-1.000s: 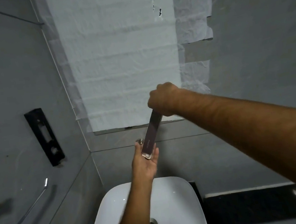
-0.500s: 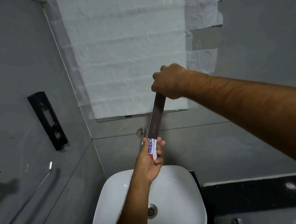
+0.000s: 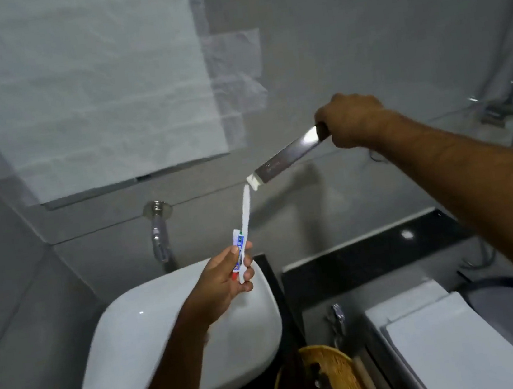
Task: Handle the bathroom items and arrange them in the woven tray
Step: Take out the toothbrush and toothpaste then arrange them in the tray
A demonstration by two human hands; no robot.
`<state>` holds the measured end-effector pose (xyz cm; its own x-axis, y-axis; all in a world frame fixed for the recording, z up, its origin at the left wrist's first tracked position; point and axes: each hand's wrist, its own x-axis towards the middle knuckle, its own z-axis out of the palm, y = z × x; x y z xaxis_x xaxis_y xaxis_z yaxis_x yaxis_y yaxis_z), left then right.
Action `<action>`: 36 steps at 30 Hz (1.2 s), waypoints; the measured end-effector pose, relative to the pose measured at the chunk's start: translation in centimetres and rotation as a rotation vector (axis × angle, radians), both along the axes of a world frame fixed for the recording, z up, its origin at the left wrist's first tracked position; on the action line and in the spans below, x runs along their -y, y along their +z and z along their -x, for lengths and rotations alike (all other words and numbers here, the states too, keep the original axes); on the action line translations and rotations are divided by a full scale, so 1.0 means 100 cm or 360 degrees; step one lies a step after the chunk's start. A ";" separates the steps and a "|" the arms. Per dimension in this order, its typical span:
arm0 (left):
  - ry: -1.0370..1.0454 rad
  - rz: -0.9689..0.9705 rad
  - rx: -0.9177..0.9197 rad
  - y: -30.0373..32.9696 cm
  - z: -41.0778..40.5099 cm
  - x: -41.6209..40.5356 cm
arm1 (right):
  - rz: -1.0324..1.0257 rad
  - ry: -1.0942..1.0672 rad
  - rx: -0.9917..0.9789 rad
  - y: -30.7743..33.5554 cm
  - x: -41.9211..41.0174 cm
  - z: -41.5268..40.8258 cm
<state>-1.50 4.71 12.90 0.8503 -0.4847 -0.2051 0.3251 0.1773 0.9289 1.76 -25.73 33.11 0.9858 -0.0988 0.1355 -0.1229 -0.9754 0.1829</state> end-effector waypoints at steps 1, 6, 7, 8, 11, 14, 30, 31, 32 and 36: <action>0.0043 0.0002 0.0007 -0.002 -0.002 0.005 | -0.0132 -0.0014 -0.0016 -0.016 0.005 0.002; 0.0057 -0.0038 0.0025 -0.016 0.000 0.072 | -0.0922 -0.0105 -0.0227 -0.114 0.020 0.036; 0.0030 -0.0089 0.0009 -0.032 0.007 0.098 | -0.1092 -0.0208 -0.0269 -0.147 0.033 0.052; -0.0008 -0.0152 -0.0012 -0.048 0.017 0.121 | -0.1239 -0.0329 -0.0312 -0.180 0.045 0.069; -0.0144 -0.0393 -0.0100 -0.104 0.057 0.189 | -0.1536 -0.0630 -0.0451 -0.272 0.070 0.124; -0.0162 -0.0488 -0.0461 -0.165 0.099 0.241 | -0.1673 -0.0877 -0.0628 -0.347 0.081 0.178; 0.0062 -0.1314 -0.1469 -0.442 0.181 0.258 | -0.2029 -0.1854 -0.1085 -0.658 0.080 0.274; 0.0054 -0.1331 -0.1448 -0.451 0.180 0.259 | -0.2058 -0.1845 -0.1034 -0.669 0.081 0.272; 0.0057 -0.1334 -0.1429 -0.458 0.179 0.261 | -0.2088 -0.1836 -0.0964 -0.676 0.081 0.270; 0.0073 -0.1288 -0.1346 -0.461 0.176 0.275 | -0.2013 -0.1673 -0.0548 -0.672 0.080 0.268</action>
